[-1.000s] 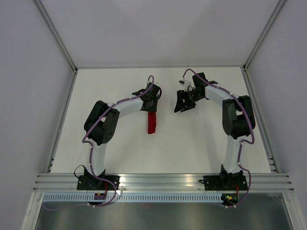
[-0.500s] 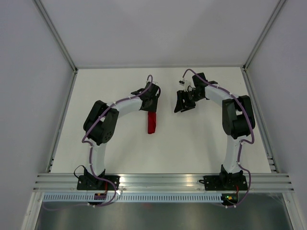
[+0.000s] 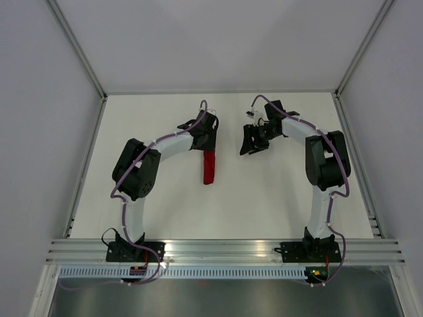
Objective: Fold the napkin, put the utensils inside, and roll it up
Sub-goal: Roll the napkin with the utensil
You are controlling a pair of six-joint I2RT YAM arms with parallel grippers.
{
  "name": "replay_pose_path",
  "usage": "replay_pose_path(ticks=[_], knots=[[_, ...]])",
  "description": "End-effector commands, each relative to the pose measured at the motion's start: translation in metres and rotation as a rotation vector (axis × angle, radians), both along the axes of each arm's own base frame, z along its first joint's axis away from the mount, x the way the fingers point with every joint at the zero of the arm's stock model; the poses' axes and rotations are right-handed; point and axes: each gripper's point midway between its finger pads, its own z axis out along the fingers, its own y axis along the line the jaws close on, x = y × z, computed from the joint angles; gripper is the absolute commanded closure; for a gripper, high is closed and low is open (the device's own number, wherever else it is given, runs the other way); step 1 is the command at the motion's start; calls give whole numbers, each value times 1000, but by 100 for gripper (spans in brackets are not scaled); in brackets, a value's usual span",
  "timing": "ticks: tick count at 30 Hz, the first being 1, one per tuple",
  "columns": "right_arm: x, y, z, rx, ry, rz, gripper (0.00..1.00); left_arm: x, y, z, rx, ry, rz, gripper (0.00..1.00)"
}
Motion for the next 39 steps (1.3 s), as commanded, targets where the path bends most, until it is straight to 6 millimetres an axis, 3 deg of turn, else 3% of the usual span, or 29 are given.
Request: replay_pose_path(ticks=[1,16,33,36,39], knots=[[6,2,4,14,9,-10,38,11,-8,34,-78,-65,-1,52],[6,2,1,12,14,-8,38,13,3,36,-115,-79,21,51],[8,1,1,3,-2,11,38,23,-1,58,-228,-133,12,50],[9,-1,2,-10,-18,14,37,27,4,66,-254,-152,31,50],[13,-4,6,-23,-51,17,37,29,14,88,-310,-188,43,50]])
